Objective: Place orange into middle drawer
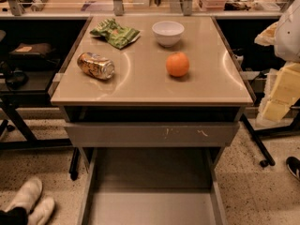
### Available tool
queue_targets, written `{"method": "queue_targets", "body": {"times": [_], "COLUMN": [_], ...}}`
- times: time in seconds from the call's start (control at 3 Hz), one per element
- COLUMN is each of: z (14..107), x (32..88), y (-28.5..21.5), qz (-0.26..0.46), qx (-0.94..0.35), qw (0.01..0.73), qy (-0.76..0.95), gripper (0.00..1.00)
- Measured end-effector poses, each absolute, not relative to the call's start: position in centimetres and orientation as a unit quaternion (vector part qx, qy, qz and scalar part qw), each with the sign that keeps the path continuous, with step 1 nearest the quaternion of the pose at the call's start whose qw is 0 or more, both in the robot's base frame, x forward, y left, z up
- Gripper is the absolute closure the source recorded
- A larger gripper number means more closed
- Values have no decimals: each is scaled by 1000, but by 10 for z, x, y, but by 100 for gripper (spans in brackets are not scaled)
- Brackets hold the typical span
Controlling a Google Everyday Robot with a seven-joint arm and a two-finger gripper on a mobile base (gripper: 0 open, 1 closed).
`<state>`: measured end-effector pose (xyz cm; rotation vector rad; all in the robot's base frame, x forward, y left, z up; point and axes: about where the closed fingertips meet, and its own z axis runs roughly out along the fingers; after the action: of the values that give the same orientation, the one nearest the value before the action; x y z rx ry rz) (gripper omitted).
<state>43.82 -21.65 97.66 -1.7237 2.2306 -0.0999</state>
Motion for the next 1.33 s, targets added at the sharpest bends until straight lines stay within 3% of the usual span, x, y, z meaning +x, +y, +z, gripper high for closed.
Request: {"method": "queue_targets", "body": {"times": [0.67, 1.33], "z": [977, 953], "x": [441, 448], "y": [-212, -186], "qz": [-33, -36], "qx": [-606, -624], "qw": [168, 259], "qy": [777, 736], "gripper": [0, 0]}}
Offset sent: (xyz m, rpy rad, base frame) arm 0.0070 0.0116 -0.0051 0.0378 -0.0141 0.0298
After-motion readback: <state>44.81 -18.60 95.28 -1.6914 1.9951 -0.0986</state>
